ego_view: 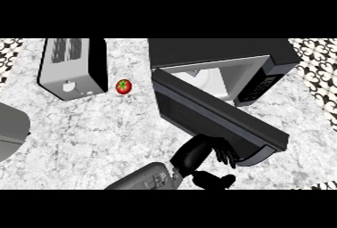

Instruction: Pick up the milk, place it into the microwave and close the microwave

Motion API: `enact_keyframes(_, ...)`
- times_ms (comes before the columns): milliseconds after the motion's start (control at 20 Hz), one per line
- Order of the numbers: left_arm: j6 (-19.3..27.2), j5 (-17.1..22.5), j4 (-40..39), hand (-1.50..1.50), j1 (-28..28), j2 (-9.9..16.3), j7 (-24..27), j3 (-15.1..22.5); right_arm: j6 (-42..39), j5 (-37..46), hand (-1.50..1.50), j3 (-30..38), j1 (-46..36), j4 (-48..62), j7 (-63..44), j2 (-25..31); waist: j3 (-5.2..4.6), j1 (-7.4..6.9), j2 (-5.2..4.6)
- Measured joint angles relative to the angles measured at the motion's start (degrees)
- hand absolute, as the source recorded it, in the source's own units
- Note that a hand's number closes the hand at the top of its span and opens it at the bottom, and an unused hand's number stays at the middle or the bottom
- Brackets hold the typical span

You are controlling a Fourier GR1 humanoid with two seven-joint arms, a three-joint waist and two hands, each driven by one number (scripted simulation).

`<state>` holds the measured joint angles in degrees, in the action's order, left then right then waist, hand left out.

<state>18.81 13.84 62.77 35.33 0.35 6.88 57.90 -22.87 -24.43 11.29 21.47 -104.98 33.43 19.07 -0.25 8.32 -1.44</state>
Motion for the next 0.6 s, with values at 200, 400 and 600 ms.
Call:
enact_keyframes(200,1.96,5.00,0.48,1.50,3.14,-0.01,3.27,-1.29,-1.49,-1.41,-1.50,-0.83,-1.32,-2.15,-1.37,1.24,-0.11,2.27,-0.54)
enact_keyframes(400,3.36,8.76,-0.53,1.50,6.75,-0.08,5.13,-2.21,-2.71,-2.47,-1.50,-1.29,-2.35,-3.99,-2.51,2.57,-0.10,4.75,-1.05)
enact_keyframes(600,4.46,12.07,-2.51,1.50,10.43,-0.17,6.01,-3.51,-3.22,-3.59,-1.50,-1.08,-3.37,-5.63,-3.55,3.79,-0.07,7.03,-1.51)
